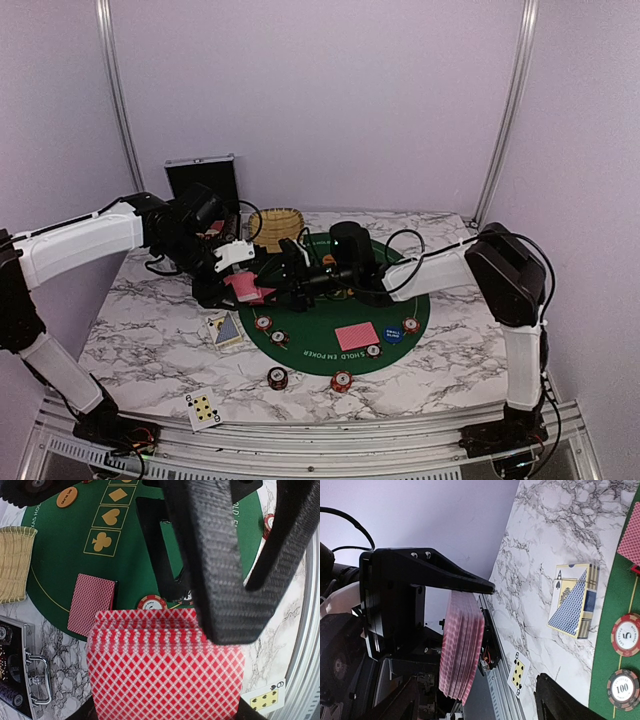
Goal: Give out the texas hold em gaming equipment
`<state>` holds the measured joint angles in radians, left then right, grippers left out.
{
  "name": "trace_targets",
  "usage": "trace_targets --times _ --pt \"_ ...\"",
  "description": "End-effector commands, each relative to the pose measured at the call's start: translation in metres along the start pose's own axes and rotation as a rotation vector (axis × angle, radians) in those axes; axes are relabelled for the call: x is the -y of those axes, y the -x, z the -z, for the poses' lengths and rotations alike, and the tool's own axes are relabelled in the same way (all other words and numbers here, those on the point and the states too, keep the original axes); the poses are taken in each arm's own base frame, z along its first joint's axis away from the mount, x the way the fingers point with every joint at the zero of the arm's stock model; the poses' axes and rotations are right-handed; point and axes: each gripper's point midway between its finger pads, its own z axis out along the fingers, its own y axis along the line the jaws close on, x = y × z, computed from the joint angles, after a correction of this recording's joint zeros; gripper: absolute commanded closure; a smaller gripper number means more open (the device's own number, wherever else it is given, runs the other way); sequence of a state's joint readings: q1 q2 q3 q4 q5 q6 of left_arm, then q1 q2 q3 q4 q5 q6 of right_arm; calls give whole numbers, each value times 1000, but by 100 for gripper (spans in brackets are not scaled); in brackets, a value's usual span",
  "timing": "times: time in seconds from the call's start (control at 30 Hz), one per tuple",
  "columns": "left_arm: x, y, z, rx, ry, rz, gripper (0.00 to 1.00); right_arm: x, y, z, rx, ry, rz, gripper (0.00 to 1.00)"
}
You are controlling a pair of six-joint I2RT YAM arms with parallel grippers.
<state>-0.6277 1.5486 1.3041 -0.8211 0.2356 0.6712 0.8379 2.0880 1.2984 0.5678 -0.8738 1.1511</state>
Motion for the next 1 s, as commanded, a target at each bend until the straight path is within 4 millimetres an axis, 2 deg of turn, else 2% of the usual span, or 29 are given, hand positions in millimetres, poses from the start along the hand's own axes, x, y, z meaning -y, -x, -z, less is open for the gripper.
trace_targets --times 0.0,0.4,0.53,0.67,0.97 --pt "7 3 -2 0 -41 5 88 -12 4 -18 -18 39 23 22" --pt "8 11 -4 12 -49 -1 88 -2 4 -53 -66 23 9 21" --pt "8 12 -3 15 -45 -6 88 12 6 -60 -59 -18 -11 21" --pt "8 12 1 19 -34 -10 88 28 12 -56 -31 -74 -34 22" --pt "7 10 4 18 -21 -19 89 48 17 -24 17 -177 -35 27"
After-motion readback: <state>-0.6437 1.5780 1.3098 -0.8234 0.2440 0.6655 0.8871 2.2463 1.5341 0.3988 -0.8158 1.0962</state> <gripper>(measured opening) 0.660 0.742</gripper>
